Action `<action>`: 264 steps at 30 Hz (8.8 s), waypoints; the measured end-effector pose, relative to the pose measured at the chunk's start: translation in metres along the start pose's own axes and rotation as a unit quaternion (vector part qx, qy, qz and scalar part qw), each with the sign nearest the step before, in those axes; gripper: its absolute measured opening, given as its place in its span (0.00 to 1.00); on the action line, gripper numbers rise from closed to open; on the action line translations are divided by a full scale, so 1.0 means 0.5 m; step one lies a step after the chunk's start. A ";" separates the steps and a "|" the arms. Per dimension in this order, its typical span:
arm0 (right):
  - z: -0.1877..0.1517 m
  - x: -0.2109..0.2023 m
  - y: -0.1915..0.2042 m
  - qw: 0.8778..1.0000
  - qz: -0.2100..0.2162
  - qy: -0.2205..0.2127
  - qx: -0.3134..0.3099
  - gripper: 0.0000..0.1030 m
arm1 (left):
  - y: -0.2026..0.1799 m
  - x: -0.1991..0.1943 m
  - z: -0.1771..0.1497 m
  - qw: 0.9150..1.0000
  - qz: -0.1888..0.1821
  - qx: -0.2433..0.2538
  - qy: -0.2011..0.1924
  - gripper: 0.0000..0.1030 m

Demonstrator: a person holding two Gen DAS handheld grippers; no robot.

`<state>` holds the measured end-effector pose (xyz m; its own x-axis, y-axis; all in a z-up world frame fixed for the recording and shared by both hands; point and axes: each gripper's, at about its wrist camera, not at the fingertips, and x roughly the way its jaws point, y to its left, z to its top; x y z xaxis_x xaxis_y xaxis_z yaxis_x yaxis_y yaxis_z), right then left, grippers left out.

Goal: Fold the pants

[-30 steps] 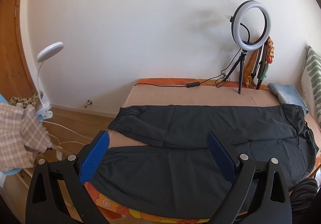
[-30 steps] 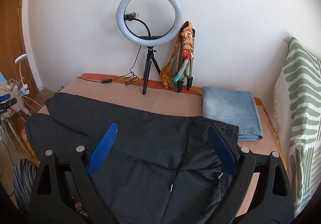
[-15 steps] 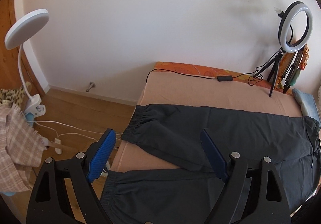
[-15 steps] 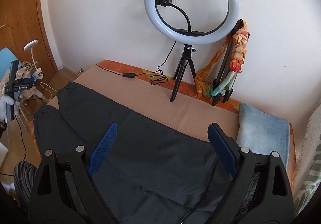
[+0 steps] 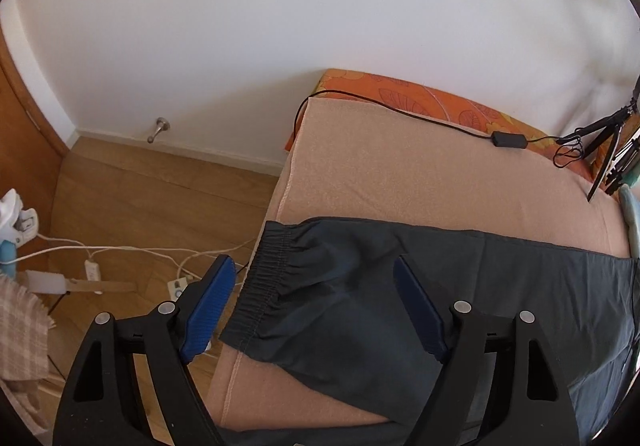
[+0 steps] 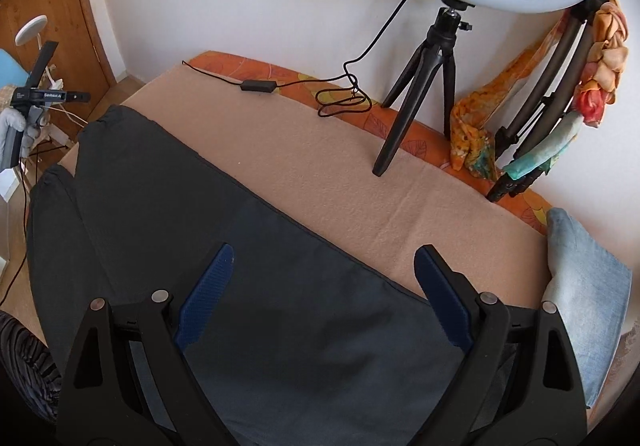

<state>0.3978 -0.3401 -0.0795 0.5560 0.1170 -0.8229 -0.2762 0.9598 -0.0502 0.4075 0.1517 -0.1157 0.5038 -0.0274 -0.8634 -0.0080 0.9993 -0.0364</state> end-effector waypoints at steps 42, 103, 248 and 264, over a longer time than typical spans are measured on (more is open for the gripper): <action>0.000 0.175 0.031 0.996 0.024 0.075 -0.045 0.05 | 0.021 0.125 0.027 0.998 0.023 0.066 -0.006 0.23; -0.436 -0.214 0.359 0.985 0.069 0.079 -0.141 0.03 | 0.171 -0.236 -0.586 0.971 -0.160 -0.151 -0.092 0.39; 0.204 0.207 0.963 0.926 0.273 -0.014 -0.260 0.02 | 0.163 -0.174 -0.495 0.990 -0.066 0.017 -0.121 0.09; 0.172 0.241 0.962 0.944 0.250 0.017 -0.213 0.09 | 0.195 -0.154 -0.503 0.994 -0.063 -0.041 -0.080 0.27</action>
<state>0.3993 0.1577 -0.1545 0.2489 0.5140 -0.8209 -0.7921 0.5957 0.1328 0.1507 0.2447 -0.1793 0.6364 -0.1420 -0.7582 -0.0027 0.9825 -0.1863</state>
